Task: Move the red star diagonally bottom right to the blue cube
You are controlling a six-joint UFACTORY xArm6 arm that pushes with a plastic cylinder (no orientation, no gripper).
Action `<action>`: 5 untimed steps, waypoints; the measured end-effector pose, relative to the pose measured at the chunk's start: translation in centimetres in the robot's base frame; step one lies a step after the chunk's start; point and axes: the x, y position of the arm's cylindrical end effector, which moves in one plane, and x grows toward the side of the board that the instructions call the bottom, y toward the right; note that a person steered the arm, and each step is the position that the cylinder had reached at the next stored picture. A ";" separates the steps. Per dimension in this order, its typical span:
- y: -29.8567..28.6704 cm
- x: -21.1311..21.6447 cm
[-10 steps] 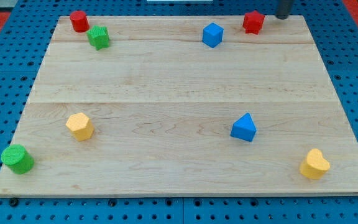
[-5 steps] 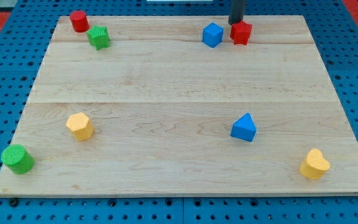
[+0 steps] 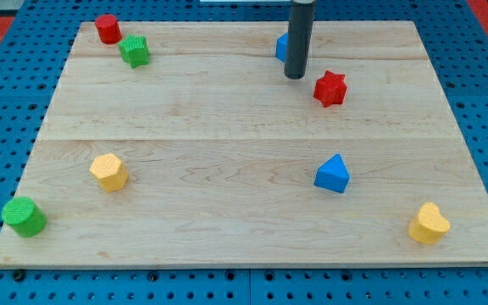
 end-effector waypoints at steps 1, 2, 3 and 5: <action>5.2 1.5; 5.3 3.3; 6.9 5.0; 8.5 11.4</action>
